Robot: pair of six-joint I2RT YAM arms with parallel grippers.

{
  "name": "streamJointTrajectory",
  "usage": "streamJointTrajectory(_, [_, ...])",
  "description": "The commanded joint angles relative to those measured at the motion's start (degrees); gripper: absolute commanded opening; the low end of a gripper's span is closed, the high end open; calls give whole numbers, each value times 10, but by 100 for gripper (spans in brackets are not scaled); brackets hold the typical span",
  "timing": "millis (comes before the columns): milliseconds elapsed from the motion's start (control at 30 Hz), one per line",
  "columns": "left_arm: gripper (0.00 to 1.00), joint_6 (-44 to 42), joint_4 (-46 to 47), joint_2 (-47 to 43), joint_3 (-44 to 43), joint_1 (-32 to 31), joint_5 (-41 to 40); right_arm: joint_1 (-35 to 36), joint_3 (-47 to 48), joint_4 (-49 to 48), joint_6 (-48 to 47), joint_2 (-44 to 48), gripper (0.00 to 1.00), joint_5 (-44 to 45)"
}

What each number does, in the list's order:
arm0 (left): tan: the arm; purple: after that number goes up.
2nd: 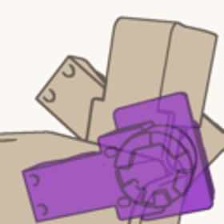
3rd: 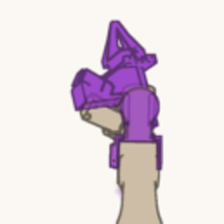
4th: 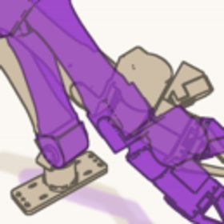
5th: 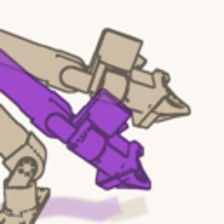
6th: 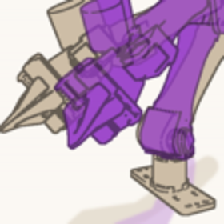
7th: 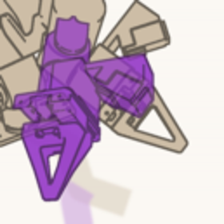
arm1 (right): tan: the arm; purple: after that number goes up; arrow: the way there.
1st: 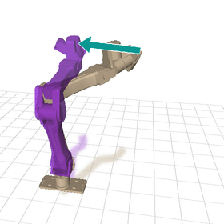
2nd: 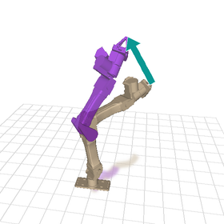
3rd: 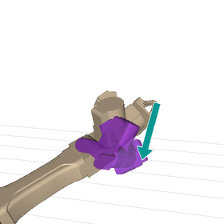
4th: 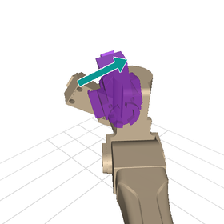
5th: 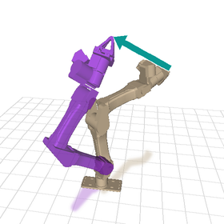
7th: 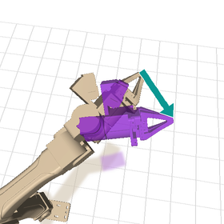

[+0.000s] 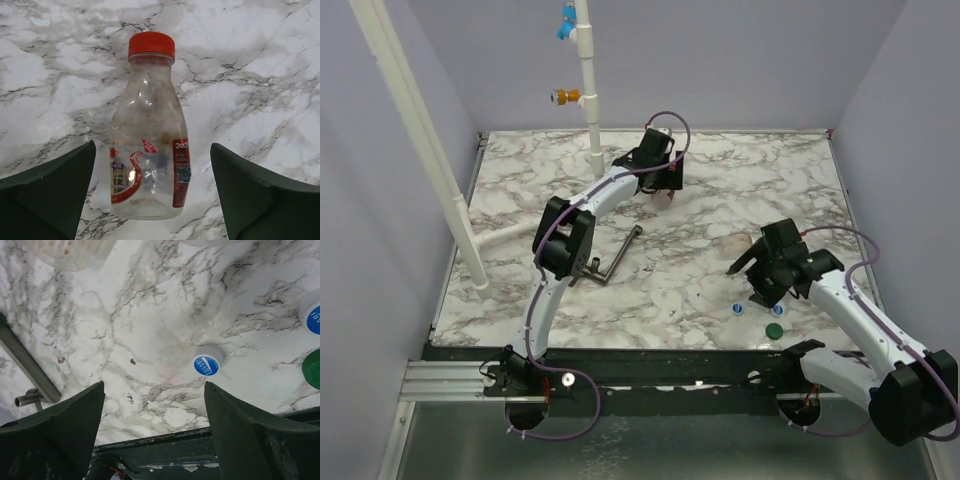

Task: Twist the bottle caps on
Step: Pick up the plastic bottle at the center of the board.

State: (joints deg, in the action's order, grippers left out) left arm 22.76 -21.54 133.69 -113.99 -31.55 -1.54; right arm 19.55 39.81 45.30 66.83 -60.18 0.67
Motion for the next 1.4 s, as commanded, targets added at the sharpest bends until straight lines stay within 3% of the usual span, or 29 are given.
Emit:
streamJointTrajectory(0, [93,-44,-34,37,-58,-3,13,3,52,27,-43,32,84,-3])
streamJointTrajectory(100, [84,-61,-35,55,-64,-4,22,3,111,8,-77,15,84,-19])
streamJointTrajectory(267, [56,-75,-35,71,-66,-3,58,3,217,-37,-132,-58,88,-10])
streamJointTrajectory(367, [24,-77,-27,60,-55,2,69,0,266,-64,-167,-112,90,-21])
streamJointTrajectory(467, [0,-83,28,18,4,6,85,-37,303,-104,-196,-161,90,-81])
streamJointTrajectory(567, [0,-92,136,-62,107,8,102,-75,345,-132,-236,-213,89,-134])
streamJointTrajectory(900, [0,-135,487,-257,426,-7,122,-82,518,-121,-315,-376,86,-160])
streamJointTrajectory(1133, [0,-156,602,-284,495,-32,73,-41,625,-85,-327,-455,84,-149])
streamJointTrajectory(1367, [0,-176,656,-302,524,-47,32,-27,636,-75,-326,-471,80,-142])
